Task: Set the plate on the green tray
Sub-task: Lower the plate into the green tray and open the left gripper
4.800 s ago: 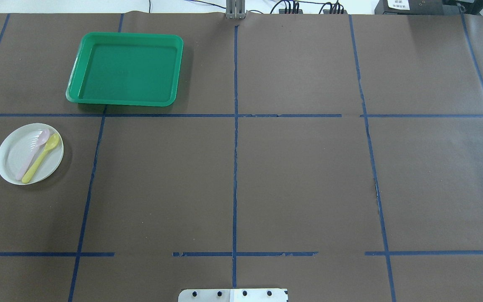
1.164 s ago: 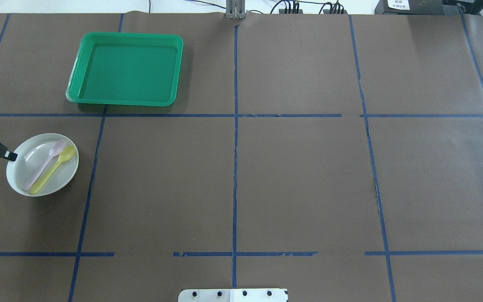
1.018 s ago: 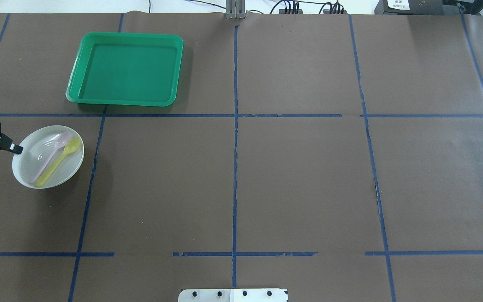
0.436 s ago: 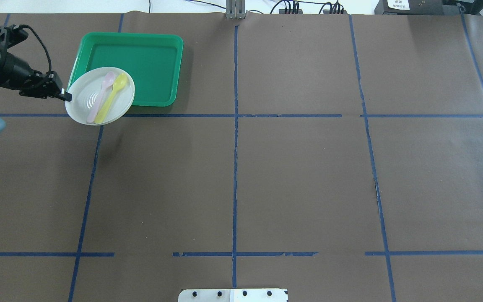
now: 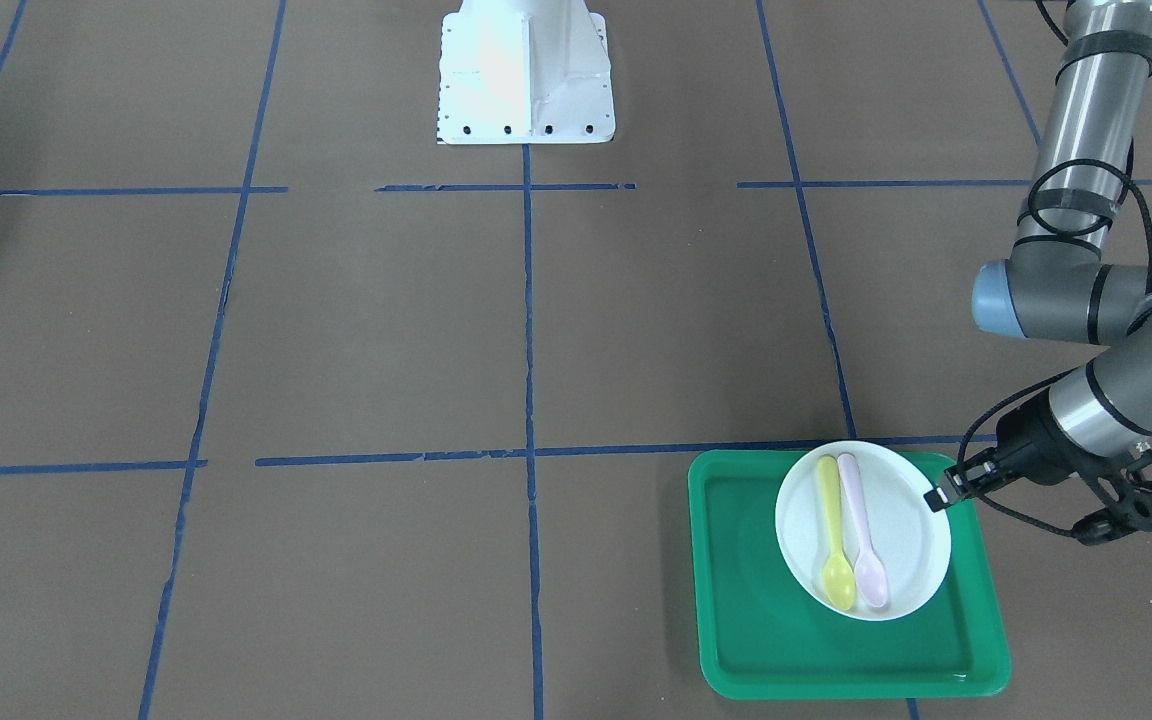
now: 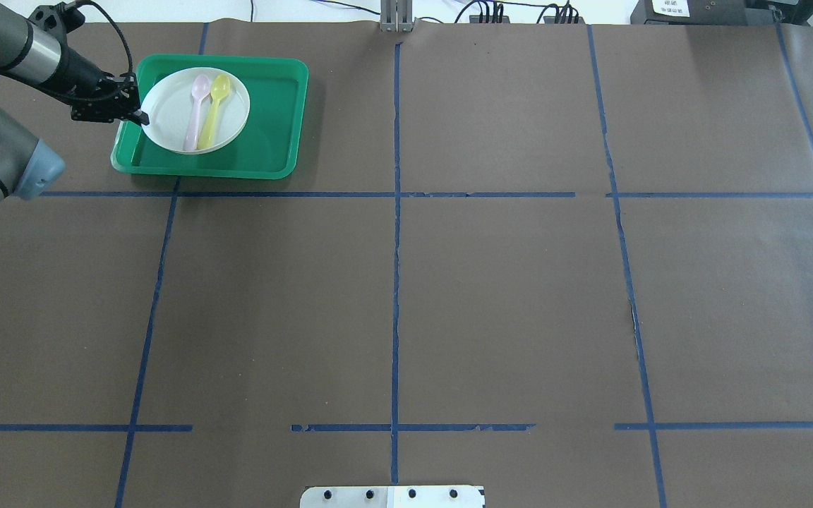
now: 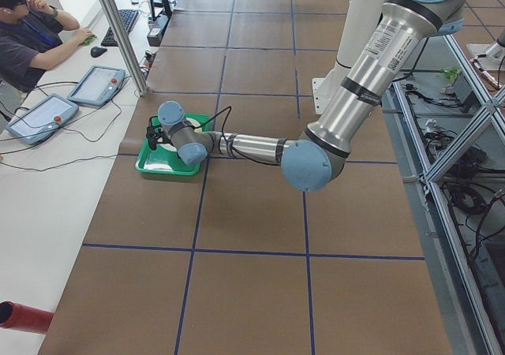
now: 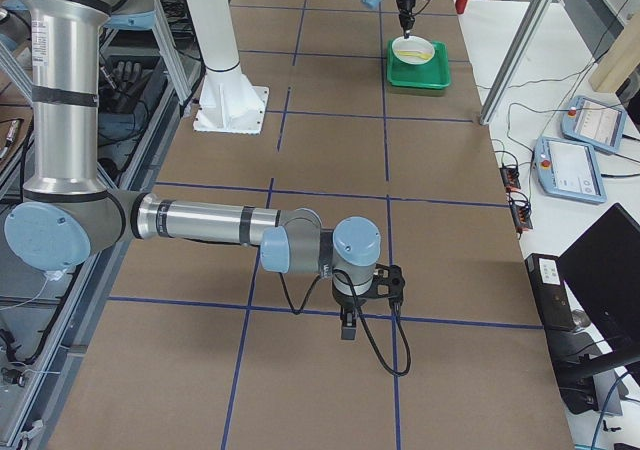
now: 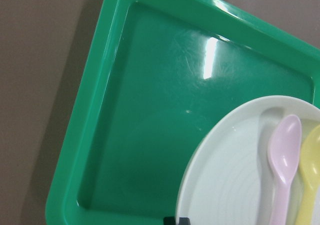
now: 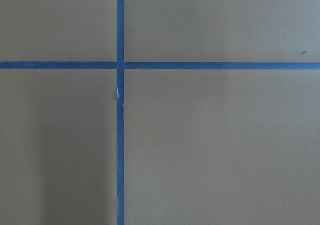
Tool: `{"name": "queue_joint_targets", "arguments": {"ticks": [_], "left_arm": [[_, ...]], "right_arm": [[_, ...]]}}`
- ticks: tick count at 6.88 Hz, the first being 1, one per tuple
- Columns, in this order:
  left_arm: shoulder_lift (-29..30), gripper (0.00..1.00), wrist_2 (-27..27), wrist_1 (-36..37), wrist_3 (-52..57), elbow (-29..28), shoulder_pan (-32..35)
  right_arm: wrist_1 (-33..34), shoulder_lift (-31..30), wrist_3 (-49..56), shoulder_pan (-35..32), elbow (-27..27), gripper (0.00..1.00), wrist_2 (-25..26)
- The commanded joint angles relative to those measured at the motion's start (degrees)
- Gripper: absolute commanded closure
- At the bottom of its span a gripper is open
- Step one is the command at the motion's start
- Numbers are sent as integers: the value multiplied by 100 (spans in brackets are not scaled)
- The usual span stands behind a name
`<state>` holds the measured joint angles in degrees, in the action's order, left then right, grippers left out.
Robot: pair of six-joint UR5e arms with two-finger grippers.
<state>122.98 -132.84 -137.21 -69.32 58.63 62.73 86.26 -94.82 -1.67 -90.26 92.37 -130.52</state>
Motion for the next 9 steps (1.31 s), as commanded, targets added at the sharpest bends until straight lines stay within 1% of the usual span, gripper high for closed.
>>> {"name": "queue_joint_targets", "arguments": {"ticks": [1,2,3,4,5,6,7,8,9], "left_arm": [[253,100,303,1,-229,-457,-234],[261,100,311,1,-335,-449,-409],[270,70,320,-25,-484,-431,-472],[244,1,303,-25,-494,-422,-455],[209,0,277,-25,-477,-274,-411],[-61,0,189,10,-442,362,-237],[-473,0,-377,88,-355,813,-26],[-860,0,-652,185,-32,1270,193],[-1281,0,-664,421,650,1814,361]], "right_arm": [[4,-1,0,0,0,0,0],[4,-1,0,0,0,0,0],[4,-1,0,0,0,0,0],[4,-1,0,0,0,0,0],[-4,-1,0,0,0,0,0],[4,-1,0,0,0,0,0],[4,-1,0,0,0,0,0],[4,7,0,0,0,0,0],[4,7,0,0,0,0,0]]}}
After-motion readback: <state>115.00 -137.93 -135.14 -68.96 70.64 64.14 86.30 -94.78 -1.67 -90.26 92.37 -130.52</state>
